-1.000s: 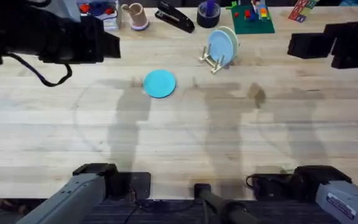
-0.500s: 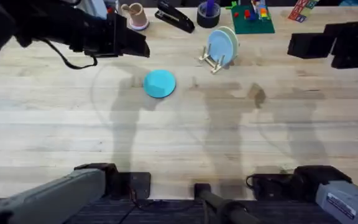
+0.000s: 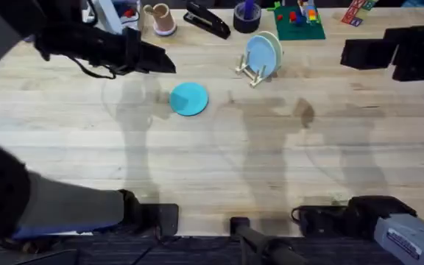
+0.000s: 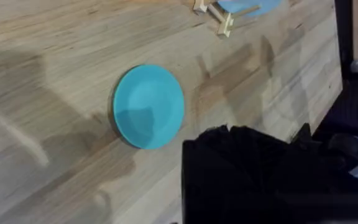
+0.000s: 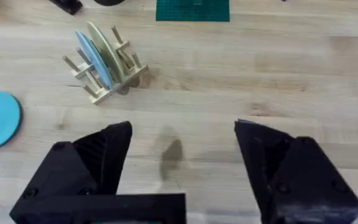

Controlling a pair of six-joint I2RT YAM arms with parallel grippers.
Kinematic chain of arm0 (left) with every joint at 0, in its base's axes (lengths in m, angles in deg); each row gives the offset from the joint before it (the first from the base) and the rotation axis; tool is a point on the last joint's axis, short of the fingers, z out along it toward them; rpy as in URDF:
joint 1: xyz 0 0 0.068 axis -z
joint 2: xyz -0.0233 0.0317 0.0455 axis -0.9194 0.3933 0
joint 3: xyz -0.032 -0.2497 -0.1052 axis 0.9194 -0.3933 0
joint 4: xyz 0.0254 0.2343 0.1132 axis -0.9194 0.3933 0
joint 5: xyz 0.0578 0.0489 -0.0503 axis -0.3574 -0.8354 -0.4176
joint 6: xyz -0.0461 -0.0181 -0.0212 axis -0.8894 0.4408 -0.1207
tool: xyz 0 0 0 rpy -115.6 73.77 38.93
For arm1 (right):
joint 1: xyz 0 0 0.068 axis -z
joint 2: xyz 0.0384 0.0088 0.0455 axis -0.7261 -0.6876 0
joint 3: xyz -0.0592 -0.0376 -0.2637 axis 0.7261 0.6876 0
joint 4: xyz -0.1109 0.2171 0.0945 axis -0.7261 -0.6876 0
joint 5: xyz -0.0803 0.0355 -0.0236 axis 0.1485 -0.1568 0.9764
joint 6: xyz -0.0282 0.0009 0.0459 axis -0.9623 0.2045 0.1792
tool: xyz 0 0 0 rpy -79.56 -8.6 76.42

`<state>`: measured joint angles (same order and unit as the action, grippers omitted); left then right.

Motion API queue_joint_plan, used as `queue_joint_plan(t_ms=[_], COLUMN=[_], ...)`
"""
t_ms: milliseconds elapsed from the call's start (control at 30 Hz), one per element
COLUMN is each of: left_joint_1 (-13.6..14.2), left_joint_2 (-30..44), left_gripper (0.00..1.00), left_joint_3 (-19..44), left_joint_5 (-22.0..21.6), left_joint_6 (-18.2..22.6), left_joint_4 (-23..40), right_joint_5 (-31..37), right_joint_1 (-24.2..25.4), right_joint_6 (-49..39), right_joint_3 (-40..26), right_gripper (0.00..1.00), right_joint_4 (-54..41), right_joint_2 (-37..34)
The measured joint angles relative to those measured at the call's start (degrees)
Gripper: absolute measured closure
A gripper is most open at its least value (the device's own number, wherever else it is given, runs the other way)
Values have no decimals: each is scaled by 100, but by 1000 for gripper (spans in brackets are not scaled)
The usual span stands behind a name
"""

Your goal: Pick up the plates from the table one by one and place each into a slot on the dish rack.

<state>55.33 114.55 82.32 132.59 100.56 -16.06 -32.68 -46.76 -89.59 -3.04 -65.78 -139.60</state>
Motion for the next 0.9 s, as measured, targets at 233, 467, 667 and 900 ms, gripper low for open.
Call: queue_joint_plan(t_ms=[233,467,667,900], left_joint_1=[-17,-292,-340,-338], left_joint_2=[534,685,1064,1702], left_gripper=[959,959,959,959], left_joint_3=[0,0,22,22], left_joint_5=[99,128,235,387], left_joint_6=[557,1002,1411,1713], left_joint_4=[-31,-68,-70,-202], right_joint_5=[-1,0,-1,-1], right_joint_1=[0,0,0,0], right_joint_6=[2,-1,2,-1], right_joint_3=[0,0,0,2], right_gripper=[7,7,6,7], right_joint_4=[0,0,0,0], right_joint_2=[0,0,0,0])
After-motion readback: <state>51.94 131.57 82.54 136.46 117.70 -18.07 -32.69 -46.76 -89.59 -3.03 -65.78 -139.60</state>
